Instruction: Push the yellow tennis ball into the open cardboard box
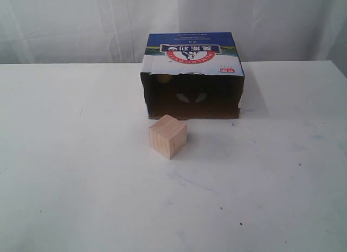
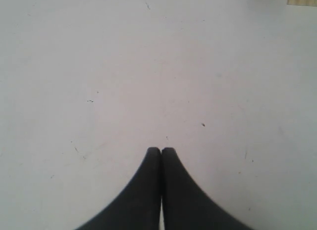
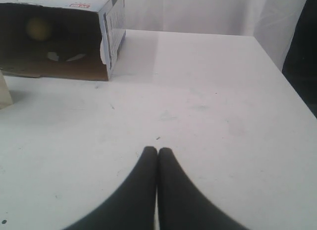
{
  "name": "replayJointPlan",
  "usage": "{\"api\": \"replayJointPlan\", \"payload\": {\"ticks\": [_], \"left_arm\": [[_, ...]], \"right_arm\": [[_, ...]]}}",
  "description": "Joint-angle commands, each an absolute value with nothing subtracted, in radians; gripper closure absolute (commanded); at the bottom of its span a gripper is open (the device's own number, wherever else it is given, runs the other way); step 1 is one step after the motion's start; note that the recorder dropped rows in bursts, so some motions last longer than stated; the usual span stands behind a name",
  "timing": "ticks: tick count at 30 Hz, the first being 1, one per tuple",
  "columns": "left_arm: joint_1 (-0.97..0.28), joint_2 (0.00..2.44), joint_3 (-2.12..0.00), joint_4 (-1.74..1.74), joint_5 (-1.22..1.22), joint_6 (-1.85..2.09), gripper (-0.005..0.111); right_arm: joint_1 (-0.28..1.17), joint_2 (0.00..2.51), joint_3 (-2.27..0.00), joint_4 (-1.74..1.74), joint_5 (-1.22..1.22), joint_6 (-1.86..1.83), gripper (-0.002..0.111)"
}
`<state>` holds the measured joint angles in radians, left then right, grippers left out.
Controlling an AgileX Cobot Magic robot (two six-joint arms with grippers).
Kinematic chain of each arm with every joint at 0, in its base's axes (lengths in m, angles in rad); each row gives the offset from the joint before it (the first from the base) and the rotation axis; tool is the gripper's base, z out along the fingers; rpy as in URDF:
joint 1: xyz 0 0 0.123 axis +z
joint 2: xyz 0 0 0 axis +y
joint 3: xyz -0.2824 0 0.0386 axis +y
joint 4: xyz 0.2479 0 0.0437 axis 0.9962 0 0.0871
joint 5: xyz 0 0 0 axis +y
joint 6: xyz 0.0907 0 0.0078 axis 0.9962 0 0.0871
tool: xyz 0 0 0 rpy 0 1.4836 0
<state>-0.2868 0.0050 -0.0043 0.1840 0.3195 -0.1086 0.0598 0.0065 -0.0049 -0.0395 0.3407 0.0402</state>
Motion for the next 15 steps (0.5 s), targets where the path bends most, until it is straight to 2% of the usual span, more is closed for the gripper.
{"api": "replayJointPlan", "payload": {"ticks": [1, 15], "left_arm": [[-0.292, 0.000, 0.000, 0.187, 0.330, -0.106, 0.107], [-0.292, 0.000, 0.000, 0.187, 0.330, -0.106, 0.107]], "right_arm": [[0.054, 0.000, 0.000, -0.039, 0.339, 0.042, 0.108], [0.054, 0.000, 0.000, -0.039, 0.339, 0.093, 0.108]]}}
